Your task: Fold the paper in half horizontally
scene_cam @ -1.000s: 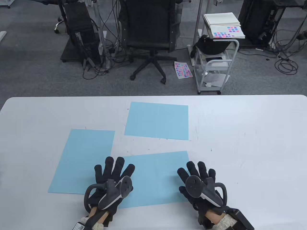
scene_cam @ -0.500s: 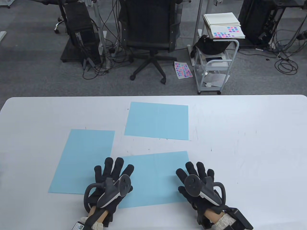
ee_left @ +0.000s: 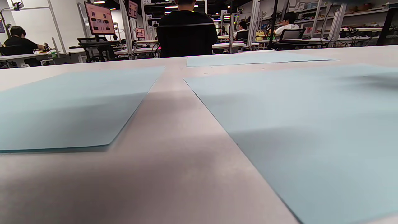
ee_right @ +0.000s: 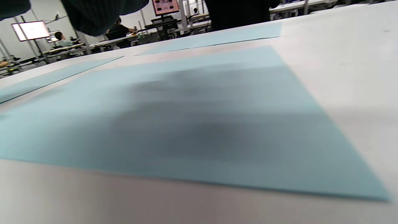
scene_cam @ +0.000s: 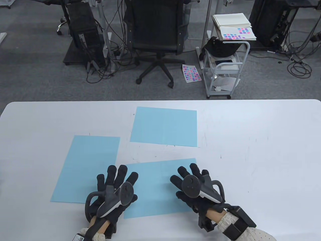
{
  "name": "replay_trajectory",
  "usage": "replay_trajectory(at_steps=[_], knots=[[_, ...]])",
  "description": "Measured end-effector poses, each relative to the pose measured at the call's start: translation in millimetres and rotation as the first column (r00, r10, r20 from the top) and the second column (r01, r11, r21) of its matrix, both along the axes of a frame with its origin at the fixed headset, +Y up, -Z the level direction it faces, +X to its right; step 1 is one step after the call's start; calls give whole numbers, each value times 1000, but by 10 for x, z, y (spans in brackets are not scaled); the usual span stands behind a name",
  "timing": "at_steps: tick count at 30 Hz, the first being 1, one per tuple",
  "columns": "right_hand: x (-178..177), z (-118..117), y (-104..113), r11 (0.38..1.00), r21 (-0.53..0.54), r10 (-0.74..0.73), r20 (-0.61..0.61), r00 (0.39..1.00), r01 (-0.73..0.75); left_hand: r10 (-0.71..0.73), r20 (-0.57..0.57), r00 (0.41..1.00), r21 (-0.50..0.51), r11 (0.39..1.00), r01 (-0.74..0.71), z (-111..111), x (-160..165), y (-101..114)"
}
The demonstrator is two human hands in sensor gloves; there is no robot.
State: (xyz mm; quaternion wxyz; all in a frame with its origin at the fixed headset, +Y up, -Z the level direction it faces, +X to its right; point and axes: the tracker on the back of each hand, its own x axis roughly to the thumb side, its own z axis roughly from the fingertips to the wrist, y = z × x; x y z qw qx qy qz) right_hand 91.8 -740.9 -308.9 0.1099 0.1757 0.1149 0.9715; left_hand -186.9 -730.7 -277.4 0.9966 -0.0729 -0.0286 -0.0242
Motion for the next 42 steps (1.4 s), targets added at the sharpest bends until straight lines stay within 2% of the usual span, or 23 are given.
replay_trajectory(at_steps=[5,13,18,26,32,36,42], knots=[[-232,-138,-51,997,-68,13,-114,993,-21,2,-8,1000,-7,1000,-2,-3,-36,-5],[-609,-458,-217,979,-114,135,-272,953,-171,22,-13,1000,-19,1000,-23,-24,-87,-8],[-716,-576,-277,967,-125,174,-314,933,-223,28,-23,999,-17,999,-29,-37,-124,-4],[-692,-673,-346,947,-198,181,-323,929,-254,33,-31,999,-21,999,-34,-36,-158,3],[-577,-719,-337,940,-225,192,-268,944,-255,37,-34,999,-24,999,-37,-37,-170,2],[-500,-722,-318,944,-205,209,-235,949,-258,32,-34,999,-23,999,-33,-37,-176,1],[-500,-662,-315,961,-111,229,-205,952,-255,30,-39,999,-35,999,-32,-38,-185,2]])
